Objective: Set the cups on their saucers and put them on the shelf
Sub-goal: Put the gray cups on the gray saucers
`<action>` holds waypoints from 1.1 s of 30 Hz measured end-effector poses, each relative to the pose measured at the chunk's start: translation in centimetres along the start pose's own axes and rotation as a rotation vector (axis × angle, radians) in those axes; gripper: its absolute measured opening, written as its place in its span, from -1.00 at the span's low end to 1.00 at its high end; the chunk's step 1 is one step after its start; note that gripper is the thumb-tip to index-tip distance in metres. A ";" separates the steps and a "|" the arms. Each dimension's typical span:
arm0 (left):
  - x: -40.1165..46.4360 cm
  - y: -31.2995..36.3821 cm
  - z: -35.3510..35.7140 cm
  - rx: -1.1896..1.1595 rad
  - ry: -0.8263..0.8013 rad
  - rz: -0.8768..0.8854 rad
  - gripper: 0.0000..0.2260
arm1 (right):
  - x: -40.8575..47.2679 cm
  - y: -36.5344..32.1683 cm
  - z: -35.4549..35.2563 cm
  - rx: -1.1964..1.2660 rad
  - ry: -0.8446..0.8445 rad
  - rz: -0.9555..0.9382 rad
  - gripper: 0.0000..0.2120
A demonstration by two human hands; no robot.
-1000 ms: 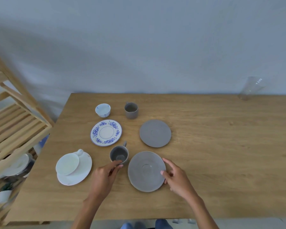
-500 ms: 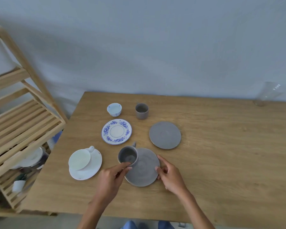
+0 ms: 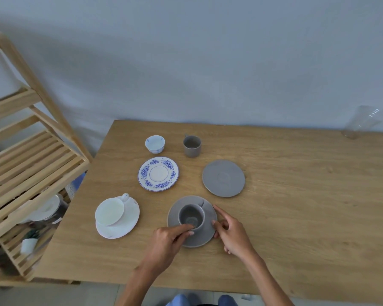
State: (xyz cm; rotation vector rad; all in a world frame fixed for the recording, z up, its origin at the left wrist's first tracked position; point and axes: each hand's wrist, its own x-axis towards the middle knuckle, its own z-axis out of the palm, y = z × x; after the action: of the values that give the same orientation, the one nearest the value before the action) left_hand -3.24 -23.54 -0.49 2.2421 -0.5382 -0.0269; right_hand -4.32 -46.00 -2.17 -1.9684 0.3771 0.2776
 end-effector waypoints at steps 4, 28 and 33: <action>0.7 0.0 -0.1 0.035 -0.023 -0.013 -0.88 | 0.1 0.0 0.1 -0.019 -0.005 -0.001 -0.51; 1.2 -1.2 -1.3 -0.003 -0.142 -0.083 -0.88 | 1.0 -1.2 0.3 0.045 -0.026 0.029 -0.56; 1.5 -2.0 -1.0 -0.119 -0.148 -0.065 -0.86 | 0.6 -1.7 1.0 0.073 0.049 0.087 -0.62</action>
State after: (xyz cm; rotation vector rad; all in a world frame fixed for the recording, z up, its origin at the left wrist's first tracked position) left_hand -0.92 -22.29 -1.01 2.1510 -0.5283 -0.2531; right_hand -3.11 -44.54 -1.39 -1.8923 0.4985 0.2679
